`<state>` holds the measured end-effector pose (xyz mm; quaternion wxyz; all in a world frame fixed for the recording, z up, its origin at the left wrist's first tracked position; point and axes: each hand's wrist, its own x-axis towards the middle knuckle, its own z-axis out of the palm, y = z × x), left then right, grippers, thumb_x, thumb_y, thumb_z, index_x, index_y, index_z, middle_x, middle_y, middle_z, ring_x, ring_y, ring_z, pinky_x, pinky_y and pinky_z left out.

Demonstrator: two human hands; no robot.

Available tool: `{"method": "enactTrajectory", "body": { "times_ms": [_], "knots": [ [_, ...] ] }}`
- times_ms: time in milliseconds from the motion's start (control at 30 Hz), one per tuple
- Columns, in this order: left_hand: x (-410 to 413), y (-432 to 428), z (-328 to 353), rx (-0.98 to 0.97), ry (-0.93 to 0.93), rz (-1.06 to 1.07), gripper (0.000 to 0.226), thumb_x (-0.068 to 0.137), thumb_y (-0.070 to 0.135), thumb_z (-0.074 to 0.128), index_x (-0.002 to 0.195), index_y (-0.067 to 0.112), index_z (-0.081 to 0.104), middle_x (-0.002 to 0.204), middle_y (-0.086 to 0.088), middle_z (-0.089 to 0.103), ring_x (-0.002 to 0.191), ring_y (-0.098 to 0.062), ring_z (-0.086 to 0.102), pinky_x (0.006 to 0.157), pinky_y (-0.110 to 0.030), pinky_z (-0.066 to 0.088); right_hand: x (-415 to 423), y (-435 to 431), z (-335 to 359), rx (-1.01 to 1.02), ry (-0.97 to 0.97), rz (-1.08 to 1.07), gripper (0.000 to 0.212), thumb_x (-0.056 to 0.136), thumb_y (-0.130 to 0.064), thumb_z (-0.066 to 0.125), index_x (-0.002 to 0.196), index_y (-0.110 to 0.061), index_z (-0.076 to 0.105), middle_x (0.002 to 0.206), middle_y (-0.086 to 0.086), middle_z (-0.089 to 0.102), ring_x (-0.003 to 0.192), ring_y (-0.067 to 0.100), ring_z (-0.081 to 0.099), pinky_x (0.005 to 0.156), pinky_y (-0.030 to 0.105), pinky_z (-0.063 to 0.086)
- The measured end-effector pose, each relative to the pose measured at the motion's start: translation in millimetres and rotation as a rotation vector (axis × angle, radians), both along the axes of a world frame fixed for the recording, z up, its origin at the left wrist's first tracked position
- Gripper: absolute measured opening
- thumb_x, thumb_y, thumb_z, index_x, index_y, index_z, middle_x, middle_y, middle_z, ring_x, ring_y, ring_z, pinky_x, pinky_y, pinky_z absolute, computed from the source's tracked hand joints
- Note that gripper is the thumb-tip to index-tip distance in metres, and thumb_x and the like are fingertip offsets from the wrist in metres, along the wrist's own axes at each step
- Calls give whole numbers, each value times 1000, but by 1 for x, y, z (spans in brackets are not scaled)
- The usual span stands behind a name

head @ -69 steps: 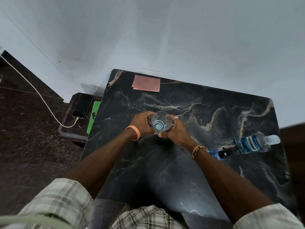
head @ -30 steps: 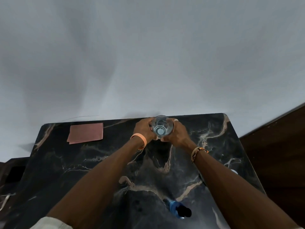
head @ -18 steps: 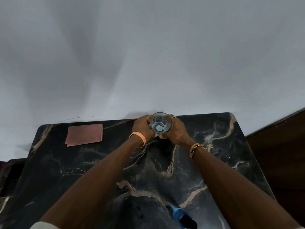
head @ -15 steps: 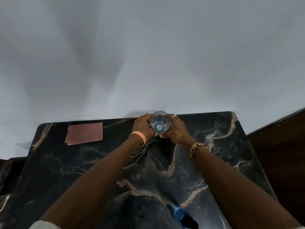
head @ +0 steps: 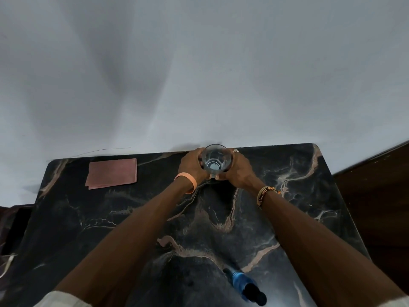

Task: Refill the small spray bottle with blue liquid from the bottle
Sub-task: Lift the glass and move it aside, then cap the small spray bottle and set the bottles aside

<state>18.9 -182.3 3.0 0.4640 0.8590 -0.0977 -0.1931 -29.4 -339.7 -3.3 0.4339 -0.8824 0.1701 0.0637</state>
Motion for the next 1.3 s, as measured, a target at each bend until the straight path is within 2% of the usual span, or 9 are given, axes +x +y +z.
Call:
{"method": "enactTrajectory", "body": {
  "times_ms": [167,367,433,533,633,767,967,1100,1300],
  "knots": [
    [-2,-5,0,90,-38,-26,81,56,17,90,128,16,52,124,-6,61,111,-26,60,95,-39,52,0,3,3,-40,-3,2,74,55,-19,93,120,-27,60,108,-12,62,98,10,58,77,22,48],
    [-6,2,-2,155,-64,-40,76,54,29,91,119,20,52,119,-6,61,109,-27,58,91,-41,53,-9,0,3,-57,11,-42,83,48,-11,95,120,-21,55,110,-3,63,101,18,61,79,29,54],
    [-8,6,1,166,-66,-41,80,54,32,91,122,22,50,124,-6,59,113,-28,57,94,-43,52,-13,-2,7,-67,5,-64,86,48,-10,96,122,-20,54,108,-5,60,104,21,60,78,30,53],
    [-13,13,8,191,-31,-42,102,59,27,91,143,17,34,145,-8,43,131,-29,45,104,-47,44,-20,-4,15,-85,49,-95,102,53,-11,95,139,-14,42,129,7,54,120,29,54,92,41,54],
    [-18,25,19,166,-28,-31,95,66,10,81,146,17,31,146,-8,42,132,-28,44,103,-46,45,-27,-2,26,-80,75,-97,110,61,-10,92,151,-15,29,145,12,44,130,30,48,100,46,50],
    [-34,46,34,150,-90,-26,78,71,-2,68,142,14,39,136,-9,50,121,-26,52,100,-42,48,-46,5,50,-46,-7,-117,92,73,-7,84,150,-16,33,139,10,50,118,26,57,93,38,55],
    [-83,69,50,144,-137,-113,67,74,-1,67,136,16,48,127,-6,57,104,-21,61,93,-39,53,-95,19,86,-129,-120,-164,61,83,-12,75,138,-20,51,116,1,64,88,10,65,78,28,57],
    [-108,74,55,133,-148,-191,56,74,-6,60,126,15,59,119,-5,64,97,-20,64,89,-37,54,-131,24,104,-181,-163,-172,47,85,-14,73,130,-17,59,102,-3,66,91,14,66,85,31,56],
    [-151,77,52,68,-3,-371,47,78,-6,59,120,14,63,114,-4,67,91,-17,65,88,-29,54,-187,31,106,-207,-143,-250,36,88,-11,70,123,-18,64,97,-1,70,91,14,67,82,29,56]
  ]
}}
